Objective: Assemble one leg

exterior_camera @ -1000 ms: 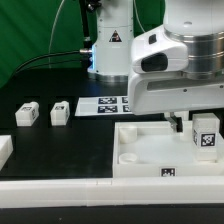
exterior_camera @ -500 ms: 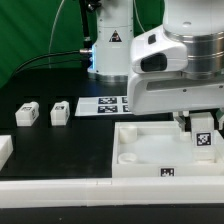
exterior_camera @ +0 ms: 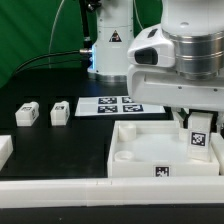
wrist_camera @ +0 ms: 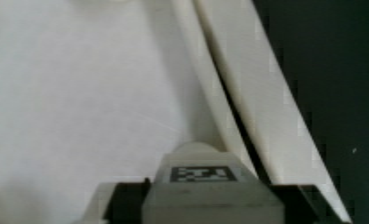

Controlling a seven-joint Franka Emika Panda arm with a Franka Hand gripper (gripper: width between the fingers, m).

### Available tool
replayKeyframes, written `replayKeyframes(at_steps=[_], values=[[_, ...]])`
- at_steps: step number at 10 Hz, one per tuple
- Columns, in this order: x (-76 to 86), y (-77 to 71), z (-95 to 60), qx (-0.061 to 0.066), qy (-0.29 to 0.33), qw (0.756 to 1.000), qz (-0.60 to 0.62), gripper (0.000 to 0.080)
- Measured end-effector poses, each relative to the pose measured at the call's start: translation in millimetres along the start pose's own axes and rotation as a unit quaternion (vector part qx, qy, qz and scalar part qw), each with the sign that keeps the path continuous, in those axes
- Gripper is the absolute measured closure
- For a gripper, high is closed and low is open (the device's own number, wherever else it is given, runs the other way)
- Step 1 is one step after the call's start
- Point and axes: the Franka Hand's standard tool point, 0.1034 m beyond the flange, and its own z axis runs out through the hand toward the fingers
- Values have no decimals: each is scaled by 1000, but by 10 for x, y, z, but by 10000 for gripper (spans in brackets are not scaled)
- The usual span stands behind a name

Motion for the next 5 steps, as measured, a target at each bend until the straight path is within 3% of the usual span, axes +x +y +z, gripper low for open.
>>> replayKeyframes(at_steps=[5], values=[[-19,-31,4,5,-4,968,249,507]])
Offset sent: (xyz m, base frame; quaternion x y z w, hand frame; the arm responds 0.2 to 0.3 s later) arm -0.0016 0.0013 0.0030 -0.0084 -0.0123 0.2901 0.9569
